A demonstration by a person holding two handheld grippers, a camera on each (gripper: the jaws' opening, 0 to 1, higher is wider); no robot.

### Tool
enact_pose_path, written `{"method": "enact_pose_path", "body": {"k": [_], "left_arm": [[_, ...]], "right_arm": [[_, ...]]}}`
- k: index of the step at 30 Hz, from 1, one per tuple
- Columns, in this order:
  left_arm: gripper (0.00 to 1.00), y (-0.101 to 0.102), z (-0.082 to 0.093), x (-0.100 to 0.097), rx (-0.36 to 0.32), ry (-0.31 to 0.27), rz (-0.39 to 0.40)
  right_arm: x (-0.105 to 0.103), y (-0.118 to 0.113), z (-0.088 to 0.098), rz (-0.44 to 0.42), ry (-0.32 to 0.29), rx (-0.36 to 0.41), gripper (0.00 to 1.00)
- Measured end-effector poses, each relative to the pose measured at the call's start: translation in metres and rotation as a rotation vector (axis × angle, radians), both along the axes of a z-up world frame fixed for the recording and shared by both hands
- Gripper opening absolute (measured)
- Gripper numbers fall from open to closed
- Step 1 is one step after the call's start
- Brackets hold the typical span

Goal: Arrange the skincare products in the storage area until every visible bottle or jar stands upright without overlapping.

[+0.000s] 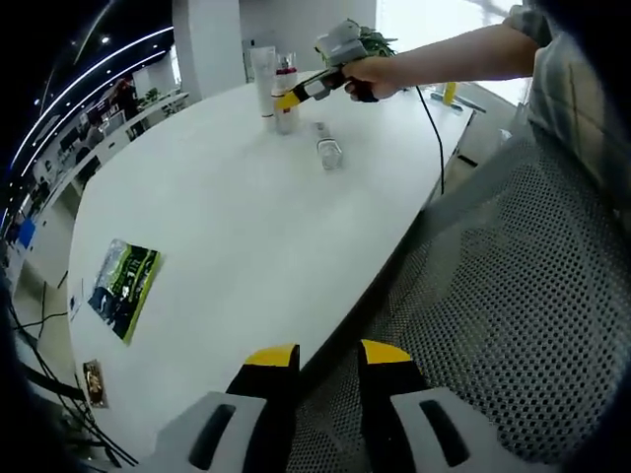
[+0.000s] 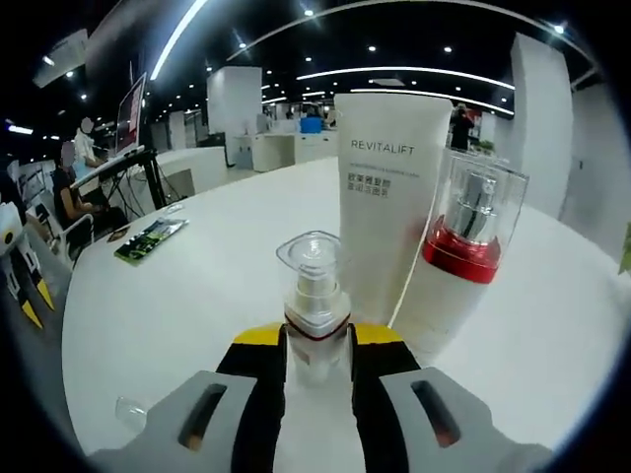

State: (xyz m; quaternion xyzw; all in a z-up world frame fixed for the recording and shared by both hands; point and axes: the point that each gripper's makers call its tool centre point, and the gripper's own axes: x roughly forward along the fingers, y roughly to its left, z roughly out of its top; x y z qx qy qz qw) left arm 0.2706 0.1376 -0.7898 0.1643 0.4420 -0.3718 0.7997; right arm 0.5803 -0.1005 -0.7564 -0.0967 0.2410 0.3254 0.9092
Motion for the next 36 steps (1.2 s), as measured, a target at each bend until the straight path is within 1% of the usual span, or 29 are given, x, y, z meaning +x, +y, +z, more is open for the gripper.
{"method": "enact_pose_path", "body": {"k": [1, 2, 3, 5, 6, 7, 8, 10, 12, 13, 16, 18, 20, 25, 28, 29, 31, 33, 36], "left_arm": [[0.23, 0.0, 0.0, 0.0, 0.002, -0.002, -0.003], [0.23, 0.0, -0.001, 0.0, 0.008, -0.004, -0.008], [0.23, 0.001, -0.002, -0.001, 0.017, -0.004, -0.013], [0.23, 0.0, -0.001, -0.001, 0.016, -0.006, -0.015], [0.23, 0.0, -0.001, -0.001, 0.013, -0.009, -0.014], [0.23, 0.0, -0.001, -0.001, 0.014, -0.009, -0.014], [0.23, 0.0, -0.001, -0.001, 0.016, -0.008, -0.016], [0.23, 0.0, -0.002, -0.001, 0.018, -0.009, -0.023], [0.23, -0.001, -0.001, -0.002, 0.01, -0.004, -0.022], [0.24, -0.002, 0.0, -0.002, -0.003, 0.002, -0.016], [0.24, -0.002, -0.001, -0.002, 0.003, -0.002, -0.021], [0.24, -0.002, -0.001, -0.002, 0.008, -0.003, -0.023], [0.24, -0.002, 0.0, -0.002, 0.007, -0.006, -0.023], [0.24, -0.002, -0.001, -0.002, 0.014, -0.014, -0.029], [0.24, -0.002, 0.0, -0.001, 0.017, -0.017, -0.031], [0.23, -0.001, 0.0, -0.001, 0.018, -0.018, -0.031], [0.23, -0.001, -0.001, -0.001, 0.021, -0.018, -0.033], [0.23, -0.001, -0.001, -0.002, 0.022, -0.017, -0.035], [0.23, -0.001, -0.002, -0.002, 0.024, -0.015, -0.037]], "right_arm": [[0.0, -0.001, -0.001, -0.005, 0.001, -0.004, 0.3], [0.0, -0.001, -0.002, -0.014, 0.007, 0.001, 0.31], [-0.001, -0.002, -0.004, -0.03, 0.024, 0.015, 0.32], [-0.004, -0.007, -0.011, -0.08, 0.067, 0.011, 0.31], [-0.006, -0.008, -0.013, -0.106, 0.093, 0.023, 0.31], [-0.006, -0.006, -0.013, -0.136, 0.11, 0.056, 0.31], [-0.005, -0.005, -0.013, -0.152, 0.11, 0.068, 0.31], [-0.005, -0.004, -0.015, -0.197, 0.124, 0.064, 0.31], [-0.006, -0.01, -0.024, -0.264, 0.173, 0.037, 0.31], [-0.003, -0.013, -0.022, -0.305, 0.16, 0.031, 0.3], [0.0, -0.01, -0.015, -0.365, 0.153, 0.098, 0.25], [0.001, -0.012, -0.012, -0.367, 0.122, 0.059, 0.21], [0.001, -0.01, -0.01, -0.364, 0.115, 0.061, 0.2], [0.004, -0.014, -0.012, -0.349, 0.104, 0.028, 0.17], [0.004, -0.016, -0.015, -0.345, 0.112, 0.014, 0.17], [0.003, -0.016, -0.015, -0.345, 0.113, 0.015, 0.18], [0.003, -0.014, -0.017, -0.346, 0.126, 0.035, 0.22], [0.004, -0.011, -0.016, -0.342, 0.117, 0.032, 0.26], [0.008, -0.007, -0.012, -0.34, 0.098, 0.027, 0.27]]}}
